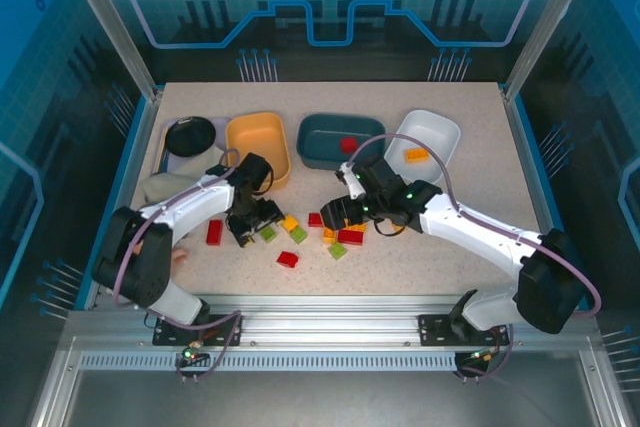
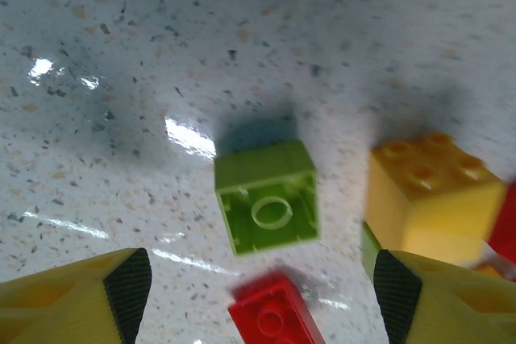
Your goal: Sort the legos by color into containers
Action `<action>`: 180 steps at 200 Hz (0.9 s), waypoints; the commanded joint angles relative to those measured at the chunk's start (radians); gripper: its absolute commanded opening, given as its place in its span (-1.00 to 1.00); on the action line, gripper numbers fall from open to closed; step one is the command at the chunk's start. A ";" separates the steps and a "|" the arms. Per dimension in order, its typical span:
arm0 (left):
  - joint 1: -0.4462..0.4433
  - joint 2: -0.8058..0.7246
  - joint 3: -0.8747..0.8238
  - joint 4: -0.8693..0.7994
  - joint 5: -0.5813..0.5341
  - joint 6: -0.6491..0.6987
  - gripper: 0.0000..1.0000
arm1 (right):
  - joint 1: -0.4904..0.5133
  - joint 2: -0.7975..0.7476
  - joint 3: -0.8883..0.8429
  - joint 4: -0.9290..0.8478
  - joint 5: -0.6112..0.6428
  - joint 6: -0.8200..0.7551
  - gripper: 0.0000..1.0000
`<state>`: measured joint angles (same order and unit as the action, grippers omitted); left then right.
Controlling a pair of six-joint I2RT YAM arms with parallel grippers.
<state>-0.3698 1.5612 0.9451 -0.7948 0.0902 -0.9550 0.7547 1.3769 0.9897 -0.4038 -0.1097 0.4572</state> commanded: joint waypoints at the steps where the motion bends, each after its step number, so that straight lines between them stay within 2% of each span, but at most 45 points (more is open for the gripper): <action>1: 0.009 0.041 0.008 0.024 -0.017 -0.054 0.49 | 0.021 0.004 0.019 0.039 -0.054 -0.019 0.55; 39: 0.012 0.107 0.001 0.085 -0.013 -0.050 0.17 | 0.023 -0.005 0.009 0.033 -0.054 -0.019 0.55; 69: 0.011 0.113 0.003 0.083 -0.041 -0.048 -0.39 | 0.023 -0.007 0.009 0.034 -0.054 -0.011 0.55; 80: 0.009 0.072 0.009 0.066 -0.072 -0.047 -0.49 | 0.022 -0.012 0.013 0.036 -0.044 -0.005 0.54; 106: 0.015 -0.025 0.133 -0.041 -0.149 0.006 -0.53 | 0.019 -0.042 0.015 0.071 -0.009 0.015 0.53; 127: 0.054 -0.013 0.277 -0.088 -0.176 0.072 -0.53 | 0.015 -0.078 -0.027 0.213 0.025 0.049 0.54; 153: 0.137 0.115 0.446 -0.094 -0.164 0.141 -0.52 | 0.005 -0.069 -0.053 0.386 0.068 0.090 0.59; 180: 0.196 0.309 0.643 -0.084 -0.122 0.188 -0.47 | -0.019 -0.004 -0.003 0.413 0.064 0.124 0.60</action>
<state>-0.2173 1.7039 1.4673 -0.8364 -0.0414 -0.8482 0.7563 1.3231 0.9554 -0.1009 -0.0723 0.5339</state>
